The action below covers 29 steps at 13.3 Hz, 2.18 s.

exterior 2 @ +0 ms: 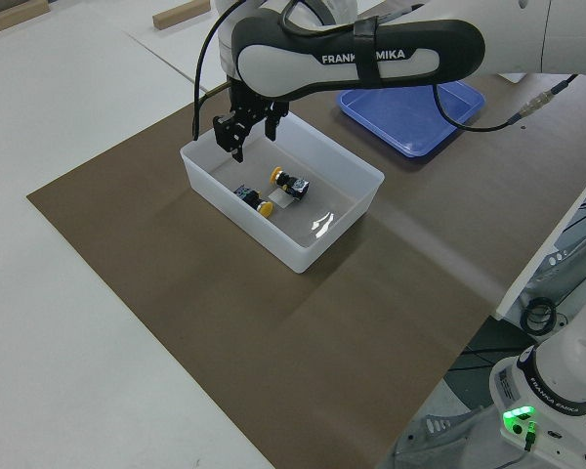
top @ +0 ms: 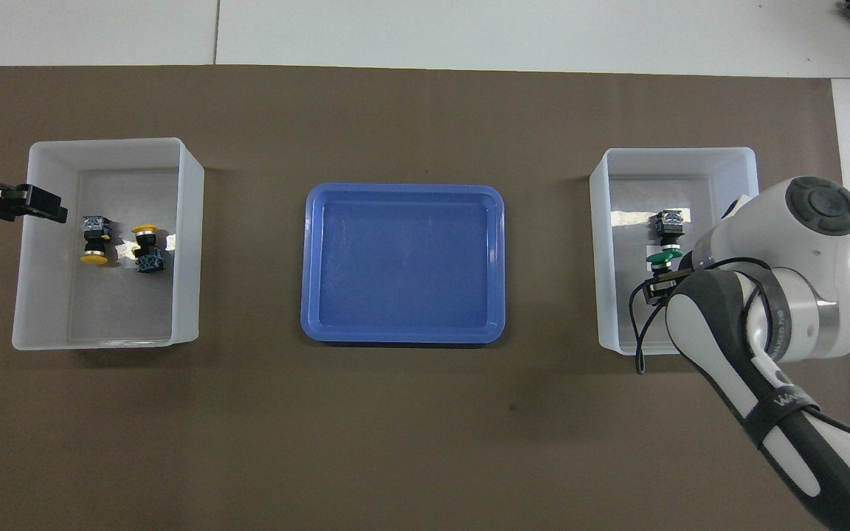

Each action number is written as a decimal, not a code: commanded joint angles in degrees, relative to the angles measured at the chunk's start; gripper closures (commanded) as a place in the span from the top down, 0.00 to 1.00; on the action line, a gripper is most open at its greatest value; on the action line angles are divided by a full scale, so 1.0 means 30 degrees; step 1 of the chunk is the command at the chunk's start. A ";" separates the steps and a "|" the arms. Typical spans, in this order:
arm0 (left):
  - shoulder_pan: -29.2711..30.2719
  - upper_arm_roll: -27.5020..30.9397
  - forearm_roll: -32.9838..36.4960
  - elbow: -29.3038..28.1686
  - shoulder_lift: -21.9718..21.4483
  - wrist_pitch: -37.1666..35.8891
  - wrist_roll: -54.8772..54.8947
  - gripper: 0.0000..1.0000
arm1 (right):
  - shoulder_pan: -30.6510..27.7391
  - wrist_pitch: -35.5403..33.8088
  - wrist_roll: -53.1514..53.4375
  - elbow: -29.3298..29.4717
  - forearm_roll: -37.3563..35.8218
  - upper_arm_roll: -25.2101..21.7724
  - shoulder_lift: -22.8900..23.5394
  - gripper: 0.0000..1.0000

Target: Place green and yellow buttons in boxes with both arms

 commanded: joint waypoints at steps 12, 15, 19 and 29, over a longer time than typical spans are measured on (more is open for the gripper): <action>-0.2877 -0.0282 0.0658 0.0005 -0.4622 -0.4806 -0.2666 1.00 | -0.0181 -0.0585 0.3008 0.3296 -0.0110 0.0417 -0.2128 1.00; -0.2877 -0.0282 0.0687 0.0035 -0.4593 -0.4513 -0.2637 1.00 | -0.0355 -0.4761 0.4212 0.6304 -0.0051 0.0418 -0.2570 1.00; -0.2819 -0.0252 0.0687 0.0035 -0.4593 -0.4512 -0.2579 1.00 | -0.0765 -0.9922 0.4213 1.0263 0.0359 0.0067 -0.2542 1.00; -0.2731 -0.0252 0.0687 -0.0024 -0.4622 -0.4571 -0.2578 1.00 | -0.1148 -1.0903 0.2545 1.0067 -0.0951 0.0152 -0.3567 1.00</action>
